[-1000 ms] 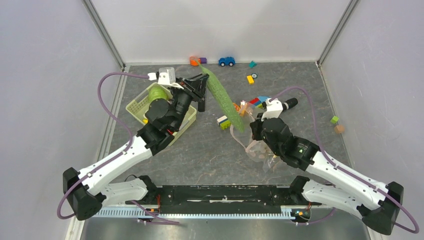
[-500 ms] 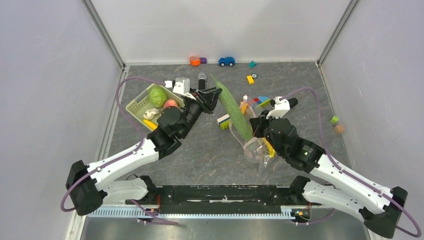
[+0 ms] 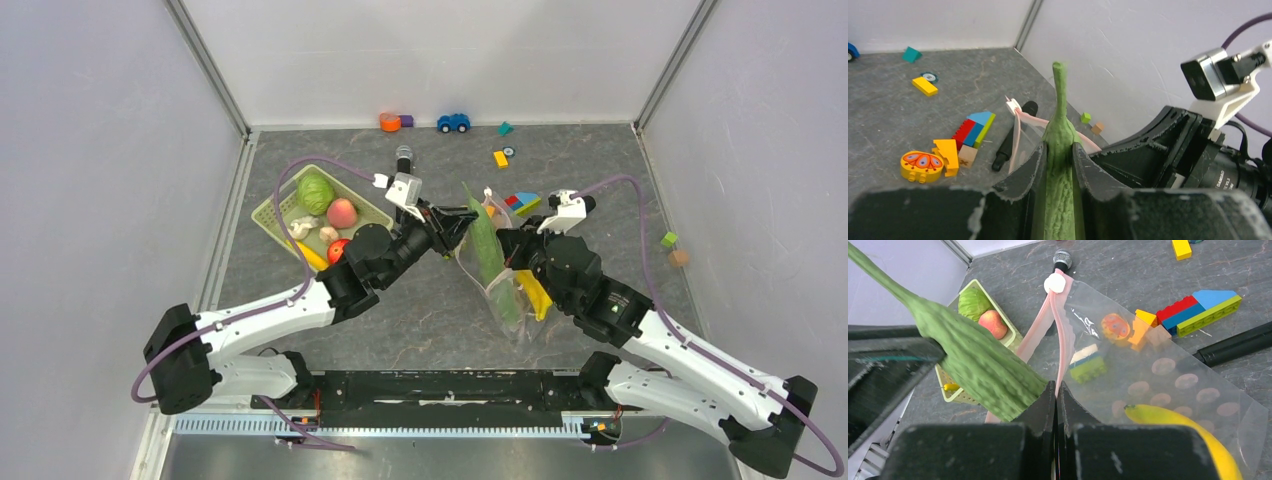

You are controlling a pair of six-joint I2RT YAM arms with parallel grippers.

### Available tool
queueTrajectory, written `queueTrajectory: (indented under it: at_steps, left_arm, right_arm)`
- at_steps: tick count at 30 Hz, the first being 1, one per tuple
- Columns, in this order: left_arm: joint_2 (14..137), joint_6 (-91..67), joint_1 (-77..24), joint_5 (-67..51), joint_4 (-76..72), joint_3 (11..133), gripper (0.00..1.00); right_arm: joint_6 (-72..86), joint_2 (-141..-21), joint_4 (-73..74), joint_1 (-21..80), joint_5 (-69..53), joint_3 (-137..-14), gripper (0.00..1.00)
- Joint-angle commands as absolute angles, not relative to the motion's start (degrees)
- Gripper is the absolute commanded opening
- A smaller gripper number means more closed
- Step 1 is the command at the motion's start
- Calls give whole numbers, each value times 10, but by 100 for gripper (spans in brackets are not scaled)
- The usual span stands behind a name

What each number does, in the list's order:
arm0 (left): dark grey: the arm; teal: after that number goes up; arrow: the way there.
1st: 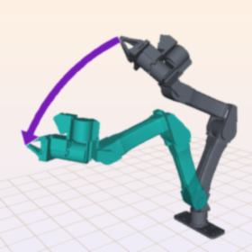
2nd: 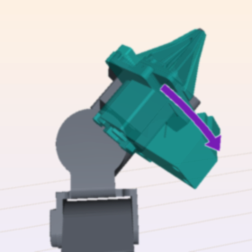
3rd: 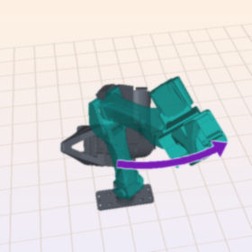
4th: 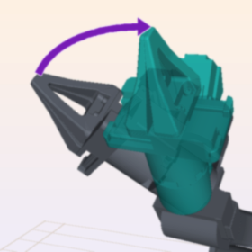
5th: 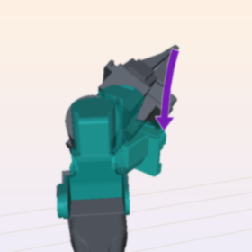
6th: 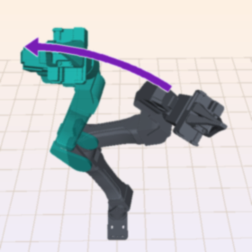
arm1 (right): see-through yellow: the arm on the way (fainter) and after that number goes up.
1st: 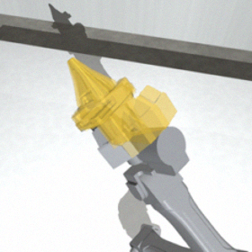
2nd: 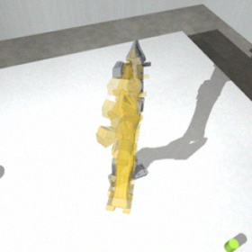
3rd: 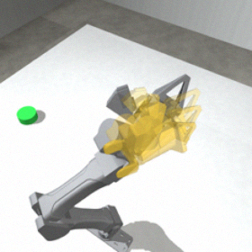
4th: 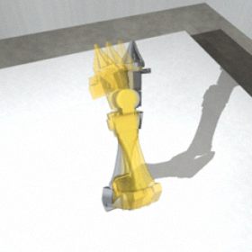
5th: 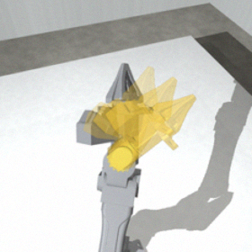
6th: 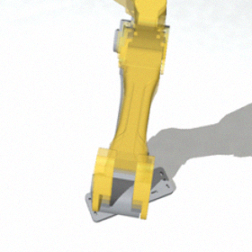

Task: Place the food in the zip-top bag and seal the zipper
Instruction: Place the fake vegetable in the zipper food storage bag.

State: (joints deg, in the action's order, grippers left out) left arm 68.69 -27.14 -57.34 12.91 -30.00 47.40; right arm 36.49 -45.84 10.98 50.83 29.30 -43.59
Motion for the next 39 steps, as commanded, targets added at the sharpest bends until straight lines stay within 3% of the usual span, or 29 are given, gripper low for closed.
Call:
queueTrajectory:
  at_steps: [1,11,32,39]
  left_arm:
    - [700,-290,-585,73,-307,496,2]
    - [752,-289,-587,58,-250,502,2]
    - [839,-274,-588,-110,-157,528,2]
    - [846,-276,-587,-69,-117,547,2]
  right_arm:
    - [379,-458,58,506,294,-458,0]
    - [368,-439,-19,506,276,-435,0]
    - [319,-434,-159,506,275,-420,0]
    - [320,-438,-161,506,255,-419,0]
